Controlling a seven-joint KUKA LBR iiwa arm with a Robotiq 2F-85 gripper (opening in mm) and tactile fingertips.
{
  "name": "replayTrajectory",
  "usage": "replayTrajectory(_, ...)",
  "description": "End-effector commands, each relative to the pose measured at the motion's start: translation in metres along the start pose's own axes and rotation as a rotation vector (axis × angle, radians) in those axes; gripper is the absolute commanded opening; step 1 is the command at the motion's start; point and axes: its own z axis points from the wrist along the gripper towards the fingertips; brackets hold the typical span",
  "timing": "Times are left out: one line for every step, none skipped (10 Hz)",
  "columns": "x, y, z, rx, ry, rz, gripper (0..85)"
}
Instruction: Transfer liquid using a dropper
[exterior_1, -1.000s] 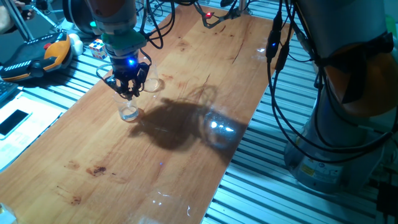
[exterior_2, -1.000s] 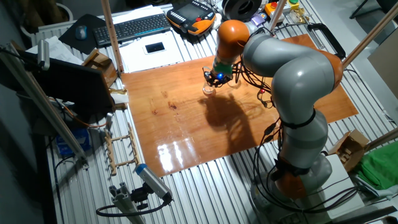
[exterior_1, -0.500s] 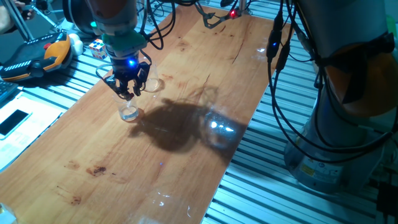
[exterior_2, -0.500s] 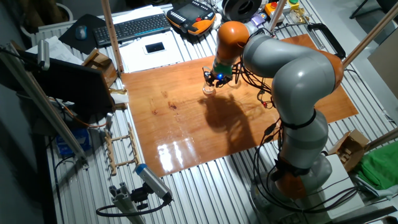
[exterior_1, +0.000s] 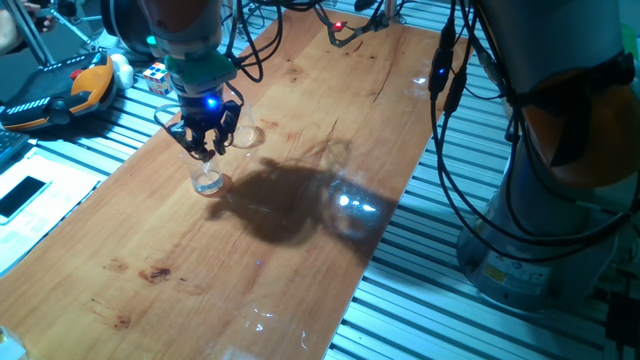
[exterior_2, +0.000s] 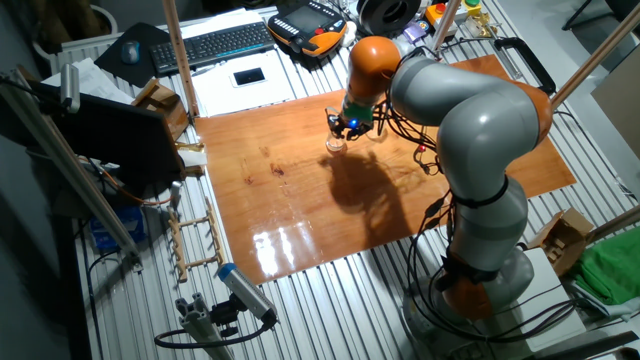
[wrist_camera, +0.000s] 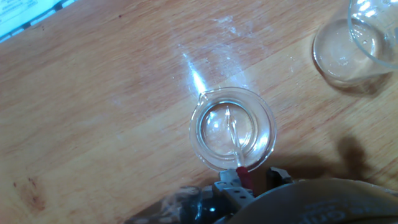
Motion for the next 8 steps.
replayTrajectory(-0.0005,0.0002,0.0010,-0.001,-0.001,0.002,32.3)
replayTrajectory(-0.0013,0.0002,0.0022,-0.003,0.000,0.002,32.0)
replayTrajectory(-0.0025,0.0001,0.0033,-0.004,-0.002,0.000,31.7)
replayTrajectory(-0.0032,0.0001,0.0040,-0.005,-0.001,0.000,31.0)
replayTrajectory(-0.0034,0.0003,0.0042,-0.006,0.000,0.000,30.0)
replayTrajectory(-0.0031,0.0008,0.0039,-0.008,0.000,0.002,28.0)
replayTrajectory(-0.0030,0.0009,0.0041,-0.007,0.002,0.002,26.0)
replayTrajectory(-0.0030,0.0009,0.0043,-0.008,0.002,0.002,24.3)
